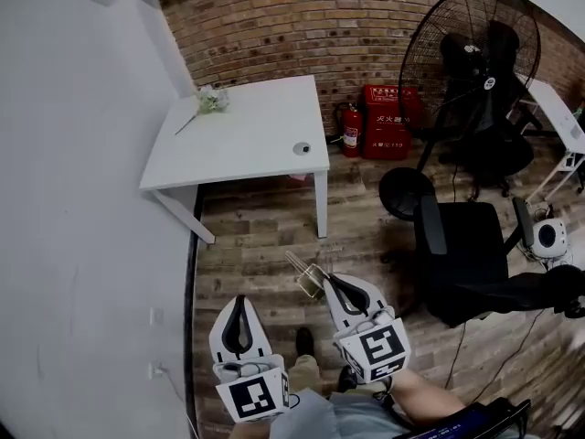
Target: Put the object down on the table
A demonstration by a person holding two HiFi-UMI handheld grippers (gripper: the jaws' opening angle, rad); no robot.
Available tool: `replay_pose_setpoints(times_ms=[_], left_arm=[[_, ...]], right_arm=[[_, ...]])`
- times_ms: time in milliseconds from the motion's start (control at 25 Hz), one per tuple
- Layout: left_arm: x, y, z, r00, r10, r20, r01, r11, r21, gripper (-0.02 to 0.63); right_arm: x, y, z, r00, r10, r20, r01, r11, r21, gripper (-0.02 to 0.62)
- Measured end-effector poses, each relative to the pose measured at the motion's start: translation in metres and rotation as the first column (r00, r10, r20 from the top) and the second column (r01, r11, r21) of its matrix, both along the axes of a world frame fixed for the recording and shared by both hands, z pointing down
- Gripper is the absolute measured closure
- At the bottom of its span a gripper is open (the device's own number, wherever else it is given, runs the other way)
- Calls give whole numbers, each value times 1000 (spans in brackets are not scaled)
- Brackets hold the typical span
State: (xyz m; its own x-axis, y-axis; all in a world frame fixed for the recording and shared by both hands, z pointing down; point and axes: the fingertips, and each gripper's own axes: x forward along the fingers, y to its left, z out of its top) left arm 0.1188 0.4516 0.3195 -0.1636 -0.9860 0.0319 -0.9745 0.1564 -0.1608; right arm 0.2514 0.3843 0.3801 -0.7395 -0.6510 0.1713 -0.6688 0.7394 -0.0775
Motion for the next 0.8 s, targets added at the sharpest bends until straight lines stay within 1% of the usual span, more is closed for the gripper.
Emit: replay_pose_setpoints(times_ms=[120,320,520,800], left_arm=[[-29,-30,6,1000,9,-17,-9,1000,-2,598],[-75,-77,4,999,21,-25,-21,1000,-5,598],[-113,-112,-5,999,34,-16,-34,999,23,598],[-147,-144,-29,998,55,8,-56,995,85,598]], right_arm=[[-26,-26,7,1000,10,-16,-11,1000,-20,583],[-67,-72,5,999,30,-32,-31,999,-22,582],[-102,-107,-3,998,49,-25,-49,999,2,582],[-137,-138,-28,998,65,2,-65,996,60,583]])
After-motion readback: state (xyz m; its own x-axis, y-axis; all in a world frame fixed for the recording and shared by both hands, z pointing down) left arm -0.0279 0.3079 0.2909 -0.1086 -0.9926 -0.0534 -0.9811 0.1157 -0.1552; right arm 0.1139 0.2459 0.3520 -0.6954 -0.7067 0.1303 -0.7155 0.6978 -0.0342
